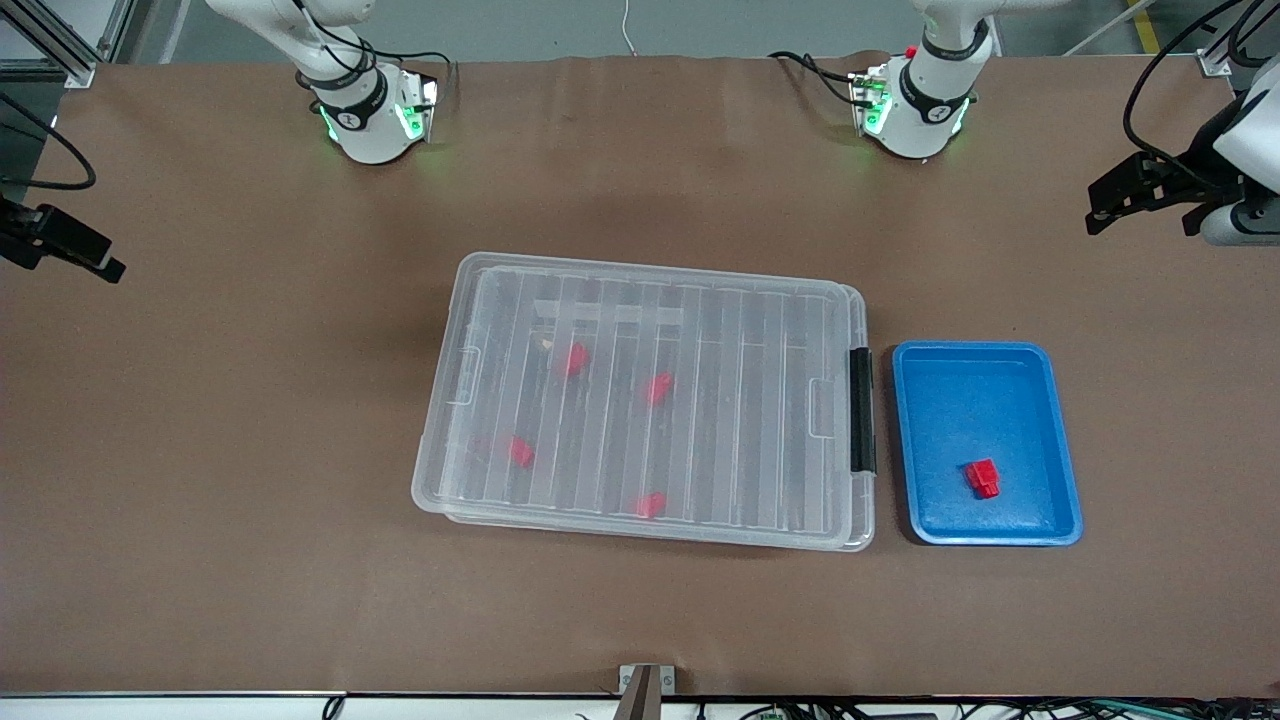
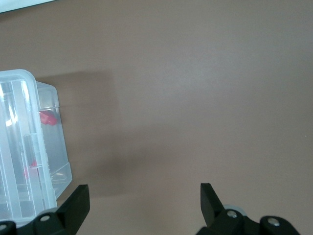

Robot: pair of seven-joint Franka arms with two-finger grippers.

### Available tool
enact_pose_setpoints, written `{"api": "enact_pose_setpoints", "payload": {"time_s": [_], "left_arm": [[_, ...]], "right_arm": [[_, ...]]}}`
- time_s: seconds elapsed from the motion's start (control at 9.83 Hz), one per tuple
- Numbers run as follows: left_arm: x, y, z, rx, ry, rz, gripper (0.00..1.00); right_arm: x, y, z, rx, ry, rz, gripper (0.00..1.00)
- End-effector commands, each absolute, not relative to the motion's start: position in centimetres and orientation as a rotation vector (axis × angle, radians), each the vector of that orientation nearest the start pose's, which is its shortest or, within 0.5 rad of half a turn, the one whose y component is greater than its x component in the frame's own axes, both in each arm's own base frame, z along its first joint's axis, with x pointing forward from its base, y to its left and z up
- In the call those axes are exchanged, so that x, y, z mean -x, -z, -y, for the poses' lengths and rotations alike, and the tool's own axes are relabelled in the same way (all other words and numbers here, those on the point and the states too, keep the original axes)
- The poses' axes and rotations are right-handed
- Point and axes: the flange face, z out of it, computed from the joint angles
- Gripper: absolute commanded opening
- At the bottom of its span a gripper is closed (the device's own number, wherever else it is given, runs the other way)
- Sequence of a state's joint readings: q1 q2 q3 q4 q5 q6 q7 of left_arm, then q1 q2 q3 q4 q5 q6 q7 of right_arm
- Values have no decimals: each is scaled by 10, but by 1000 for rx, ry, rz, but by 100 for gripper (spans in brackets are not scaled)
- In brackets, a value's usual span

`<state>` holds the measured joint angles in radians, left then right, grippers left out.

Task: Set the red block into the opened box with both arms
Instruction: 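Reach the right gripper to the box lid while the left gripper reaches the tray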

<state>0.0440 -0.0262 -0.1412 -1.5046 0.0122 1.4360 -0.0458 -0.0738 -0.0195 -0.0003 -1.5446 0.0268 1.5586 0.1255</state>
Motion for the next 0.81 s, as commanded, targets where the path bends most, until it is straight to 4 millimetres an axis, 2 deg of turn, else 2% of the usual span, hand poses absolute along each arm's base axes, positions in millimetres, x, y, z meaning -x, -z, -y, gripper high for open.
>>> {"api": "enact_pose_setpoints", "payload": {"time_s": [0.0, 0.1, 0.2, 0.31, 0.41, 0.51, 0.61, 0.71], "left_arm": [[-533, -648, 52, 3106, -104, -69, 100], [-533, -648, 50, 3106, -104, -72, 100], [-541, -636, 49, 3110, -133, -75, 100], [-555, -623, 47, 3109, -137, -69, 100], [-572, -607, 43, 3107, -84, -59, 100], [-589, -586, 41, 3088, -75, -50, 100], [-605, -562, 38, 3089, -70, -45, 100], [-621, -530, 29, 3094, -87, -26, 100]], "right_arm": [[-539, -649, 40, 3093, 56, -298, 100], [-539, -648, 40, 3094, 54, -299, 100], [-539, -650, 40, 3094, 61, -296, 100], [-547, -641, 41, 3091, 42, -301, 100], [-567, -611, 33, 3089, -36, -276, 100], [-574, -598, 13, 3084, -65, -227, 100], [-589, -568, -20, 3090, -131, -148, 100], [-605, -539, -59, 3094, -122, -65, 100]]}}
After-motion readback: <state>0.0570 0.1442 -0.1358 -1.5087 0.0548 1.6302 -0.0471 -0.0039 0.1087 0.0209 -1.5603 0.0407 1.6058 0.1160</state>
